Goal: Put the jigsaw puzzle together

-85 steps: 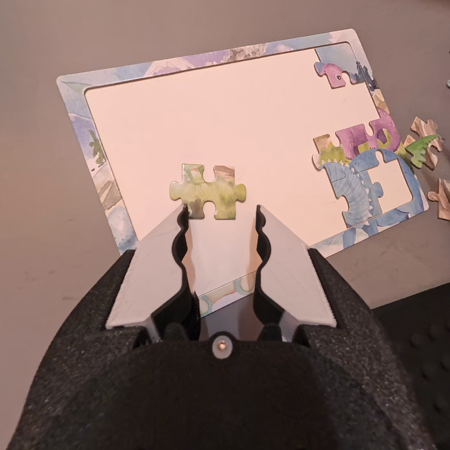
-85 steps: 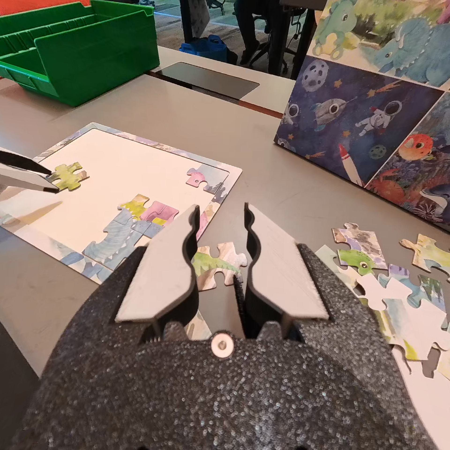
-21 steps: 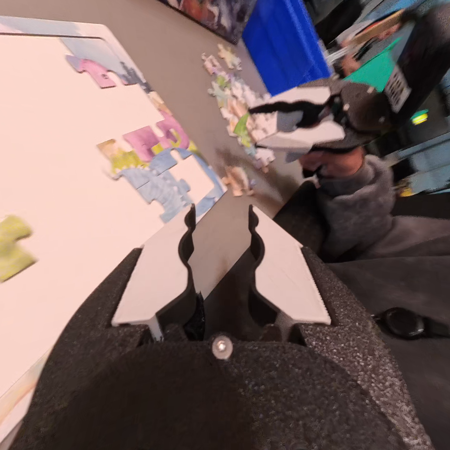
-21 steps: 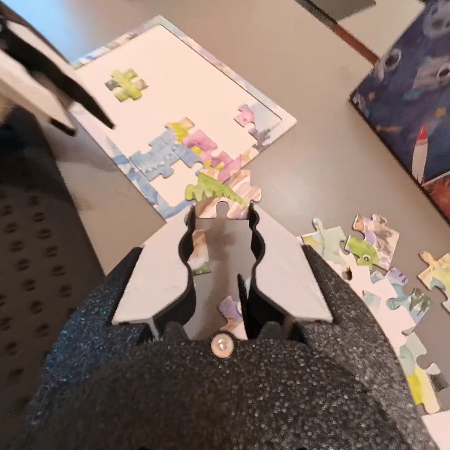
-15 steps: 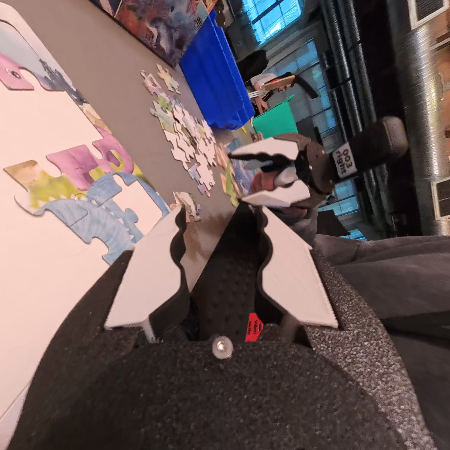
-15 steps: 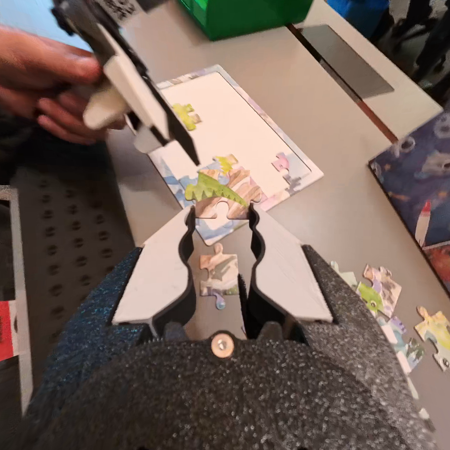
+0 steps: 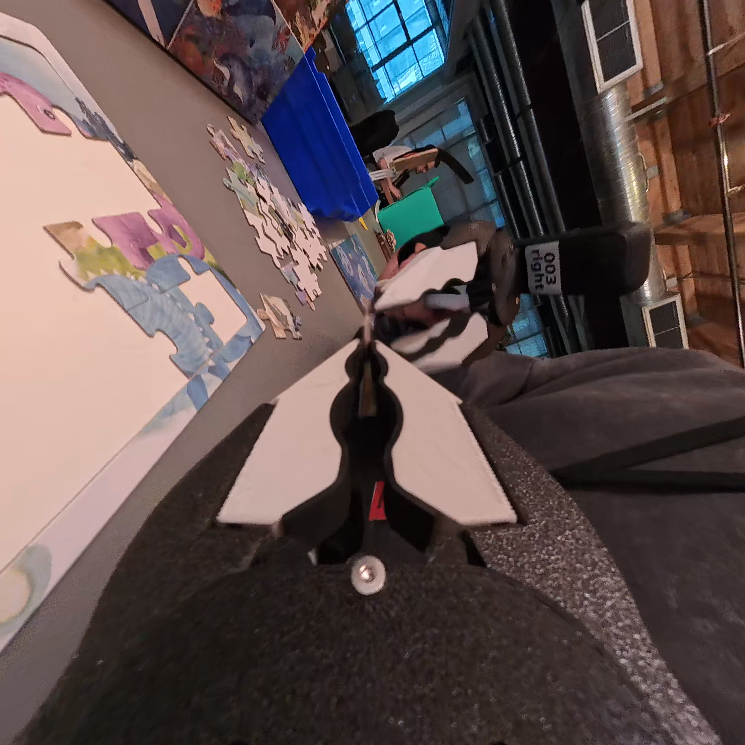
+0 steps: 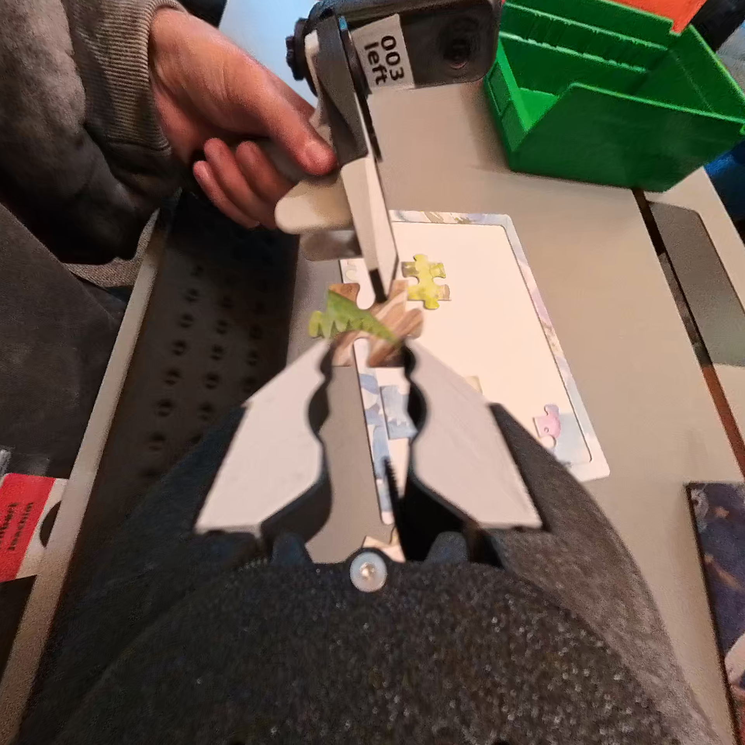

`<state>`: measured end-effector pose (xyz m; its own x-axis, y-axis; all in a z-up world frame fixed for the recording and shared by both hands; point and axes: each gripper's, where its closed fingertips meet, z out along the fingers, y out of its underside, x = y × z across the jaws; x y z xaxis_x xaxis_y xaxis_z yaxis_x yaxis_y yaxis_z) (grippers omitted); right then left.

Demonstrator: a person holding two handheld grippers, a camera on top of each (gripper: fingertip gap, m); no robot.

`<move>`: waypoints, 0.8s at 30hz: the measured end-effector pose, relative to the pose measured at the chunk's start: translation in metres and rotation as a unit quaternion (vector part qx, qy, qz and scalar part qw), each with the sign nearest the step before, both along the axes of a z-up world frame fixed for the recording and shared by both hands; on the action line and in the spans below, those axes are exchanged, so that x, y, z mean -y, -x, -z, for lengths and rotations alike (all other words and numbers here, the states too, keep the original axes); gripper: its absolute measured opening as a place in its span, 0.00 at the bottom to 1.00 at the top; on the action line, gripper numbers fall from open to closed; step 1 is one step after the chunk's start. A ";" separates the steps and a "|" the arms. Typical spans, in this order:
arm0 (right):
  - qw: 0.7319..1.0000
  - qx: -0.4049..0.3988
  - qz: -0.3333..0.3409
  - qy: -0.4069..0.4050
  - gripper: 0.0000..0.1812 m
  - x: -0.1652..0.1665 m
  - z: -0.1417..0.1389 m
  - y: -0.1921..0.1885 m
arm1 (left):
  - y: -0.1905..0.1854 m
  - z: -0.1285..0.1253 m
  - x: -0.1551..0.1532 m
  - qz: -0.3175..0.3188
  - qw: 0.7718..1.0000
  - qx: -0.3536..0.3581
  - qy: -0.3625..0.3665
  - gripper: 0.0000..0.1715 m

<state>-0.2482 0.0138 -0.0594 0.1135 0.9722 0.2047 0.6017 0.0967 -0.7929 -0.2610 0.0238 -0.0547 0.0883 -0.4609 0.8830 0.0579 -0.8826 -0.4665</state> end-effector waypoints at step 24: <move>0.986 -0.039 0.125 0.105 0.24 -0.052 0.023 0.027 | 0.089 0.017 -0.035 -0.214 0.976 0.009 0.037 0.01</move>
<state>-0.2757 0.0654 -0.0828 0.3631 0.9316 -0.0161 0.5219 -0.2176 -0.8248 -0.3498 0.0583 -0.0720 0.2428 -0.3194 0.9160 0.4358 -0.8077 -0.3971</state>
